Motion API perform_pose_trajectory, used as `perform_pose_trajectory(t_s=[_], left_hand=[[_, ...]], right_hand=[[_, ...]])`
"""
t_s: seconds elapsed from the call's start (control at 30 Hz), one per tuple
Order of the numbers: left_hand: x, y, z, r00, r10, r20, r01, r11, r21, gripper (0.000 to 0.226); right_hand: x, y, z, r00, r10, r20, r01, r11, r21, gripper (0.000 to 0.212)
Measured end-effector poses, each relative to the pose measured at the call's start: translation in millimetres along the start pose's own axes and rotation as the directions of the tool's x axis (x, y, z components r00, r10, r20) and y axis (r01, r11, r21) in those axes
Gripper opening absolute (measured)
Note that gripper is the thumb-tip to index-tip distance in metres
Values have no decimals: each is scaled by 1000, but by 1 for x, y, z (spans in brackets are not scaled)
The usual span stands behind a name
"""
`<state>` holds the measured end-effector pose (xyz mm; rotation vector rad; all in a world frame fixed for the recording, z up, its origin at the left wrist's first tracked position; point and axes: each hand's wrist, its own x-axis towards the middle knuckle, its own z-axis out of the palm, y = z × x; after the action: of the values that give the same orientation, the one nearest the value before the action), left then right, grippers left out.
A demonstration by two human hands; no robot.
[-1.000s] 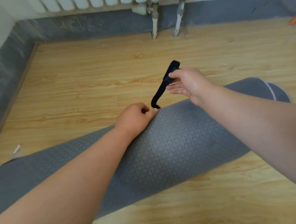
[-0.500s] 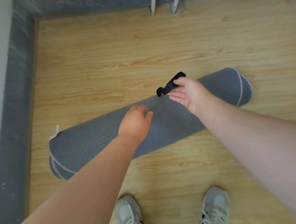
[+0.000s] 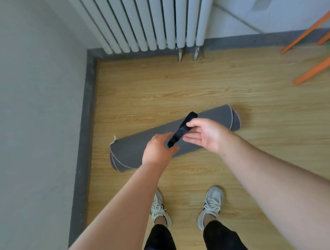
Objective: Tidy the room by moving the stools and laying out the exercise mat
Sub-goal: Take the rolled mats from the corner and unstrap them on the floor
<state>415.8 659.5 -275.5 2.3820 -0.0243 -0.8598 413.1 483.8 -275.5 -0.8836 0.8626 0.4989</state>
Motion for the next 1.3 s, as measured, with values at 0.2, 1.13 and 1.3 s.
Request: perform_pose_trajectory(t_s=[0.2, 1.13, 1.3], left_hand=[[-79, 59, -34, 999, 30, -16, -30, 999, -19, 4], [-323, 176, 49, 493, 398, 774, -859, 365, 359, 18], [-430, 180, 141, 331, 389, 860, -939, 230, 257, 15]], right_hand=[[-113, -28, 8, 998, -57, -13, 56, 998, -43, 20], [-471, 227, -57, 524, -8, -852, 606, 706, 366, 36], [-559, 331, -99, 392, 102, -914, 702, 610, 369, 23]])
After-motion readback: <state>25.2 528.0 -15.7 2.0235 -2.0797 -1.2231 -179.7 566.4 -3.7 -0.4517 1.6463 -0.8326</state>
